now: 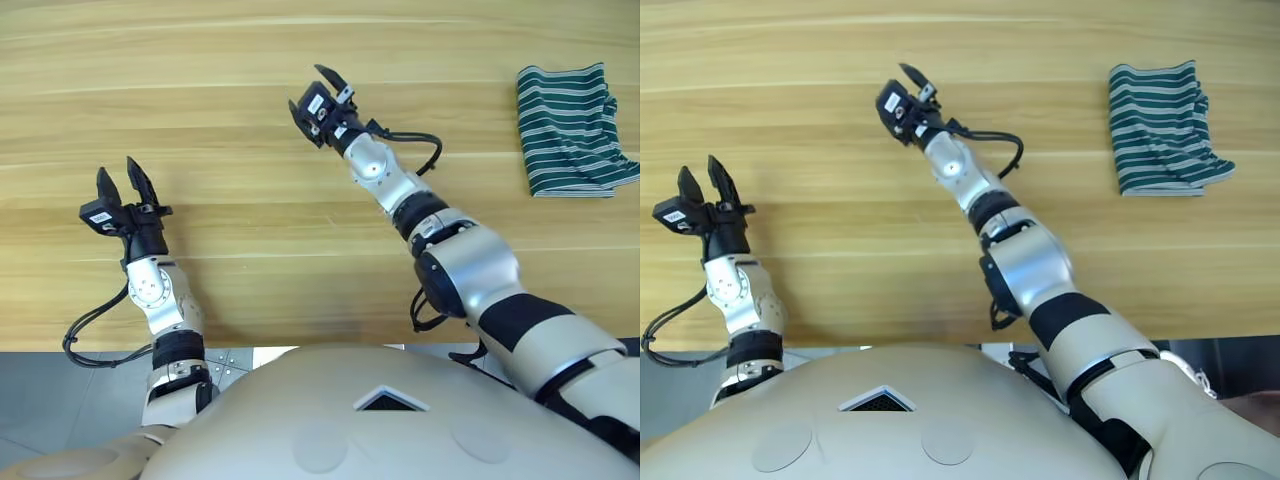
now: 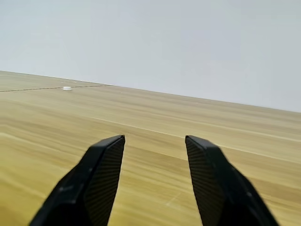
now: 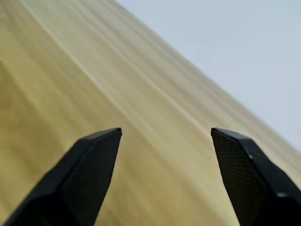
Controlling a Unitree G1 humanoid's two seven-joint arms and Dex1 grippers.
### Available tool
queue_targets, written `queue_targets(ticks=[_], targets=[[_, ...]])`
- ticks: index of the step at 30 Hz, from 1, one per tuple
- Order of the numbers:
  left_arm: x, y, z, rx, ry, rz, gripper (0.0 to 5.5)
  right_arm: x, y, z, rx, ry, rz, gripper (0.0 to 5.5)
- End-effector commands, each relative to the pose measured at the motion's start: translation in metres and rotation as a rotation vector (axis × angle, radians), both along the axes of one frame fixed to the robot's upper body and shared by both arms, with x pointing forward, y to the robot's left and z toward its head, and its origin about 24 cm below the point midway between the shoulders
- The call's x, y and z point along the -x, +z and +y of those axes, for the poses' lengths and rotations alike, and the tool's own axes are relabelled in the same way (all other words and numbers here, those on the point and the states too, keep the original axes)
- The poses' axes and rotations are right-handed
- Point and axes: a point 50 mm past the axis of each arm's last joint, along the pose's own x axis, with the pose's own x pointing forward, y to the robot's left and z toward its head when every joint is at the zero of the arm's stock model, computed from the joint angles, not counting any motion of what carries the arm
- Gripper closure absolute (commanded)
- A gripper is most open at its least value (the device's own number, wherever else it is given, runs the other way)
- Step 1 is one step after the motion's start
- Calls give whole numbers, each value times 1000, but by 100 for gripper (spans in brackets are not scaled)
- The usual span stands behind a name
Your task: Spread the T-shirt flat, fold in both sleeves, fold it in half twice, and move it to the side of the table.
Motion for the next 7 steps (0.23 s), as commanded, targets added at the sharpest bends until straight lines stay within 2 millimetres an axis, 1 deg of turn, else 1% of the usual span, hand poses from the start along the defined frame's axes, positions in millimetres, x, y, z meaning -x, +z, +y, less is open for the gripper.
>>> queue_targets(ticks=[1,3,7], targets=[[4,-17,-21,72,-31,36,311,12,-8,20,-136,-37,146,198],[5,-20,-21,93,-19,42,311,11,-8,18,-132,-36,137,198],[4,-25,-24,60,-5,68,311,13,-10,16,-144,-23,145,198]])
